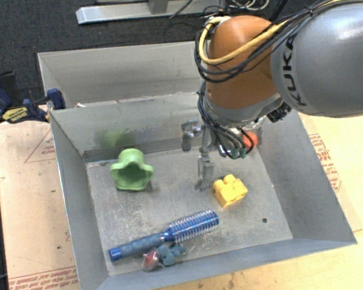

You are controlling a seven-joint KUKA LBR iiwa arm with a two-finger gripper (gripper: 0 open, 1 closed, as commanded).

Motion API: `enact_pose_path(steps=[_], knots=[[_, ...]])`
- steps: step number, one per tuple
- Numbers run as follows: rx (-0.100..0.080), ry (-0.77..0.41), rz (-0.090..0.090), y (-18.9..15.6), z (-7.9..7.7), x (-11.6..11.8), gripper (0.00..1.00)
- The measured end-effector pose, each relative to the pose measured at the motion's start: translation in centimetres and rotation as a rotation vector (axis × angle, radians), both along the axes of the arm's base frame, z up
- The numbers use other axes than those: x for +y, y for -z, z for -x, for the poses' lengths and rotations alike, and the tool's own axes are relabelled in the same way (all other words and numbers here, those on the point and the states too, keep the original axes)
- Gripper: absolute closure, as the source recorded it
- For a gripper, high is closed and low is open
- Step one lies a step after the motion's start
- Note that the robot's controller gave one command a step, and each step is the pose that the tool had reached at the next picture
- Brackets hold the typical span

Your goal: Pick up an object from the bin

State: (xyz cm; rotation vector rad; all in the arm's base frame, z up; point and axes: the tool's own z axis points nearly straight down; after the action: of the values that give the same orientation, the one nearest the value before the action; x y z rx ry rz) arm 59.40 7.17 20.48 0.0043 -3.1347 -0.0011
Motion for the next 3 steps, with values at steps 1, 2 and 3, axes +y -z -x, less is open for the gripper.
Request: enact_pose_path(steps=[1, 2, 3], knots=[[-0.005, -0.021, -0.004, 1.7, 1.4, 9.6, 0.00], [-0.004, 0.229, 0.000, 13.7, 9.3, 7.2, 0.00], [-0.009, 0.230, -0.001, 13.5, 9.1, 7.2, 1.00]])
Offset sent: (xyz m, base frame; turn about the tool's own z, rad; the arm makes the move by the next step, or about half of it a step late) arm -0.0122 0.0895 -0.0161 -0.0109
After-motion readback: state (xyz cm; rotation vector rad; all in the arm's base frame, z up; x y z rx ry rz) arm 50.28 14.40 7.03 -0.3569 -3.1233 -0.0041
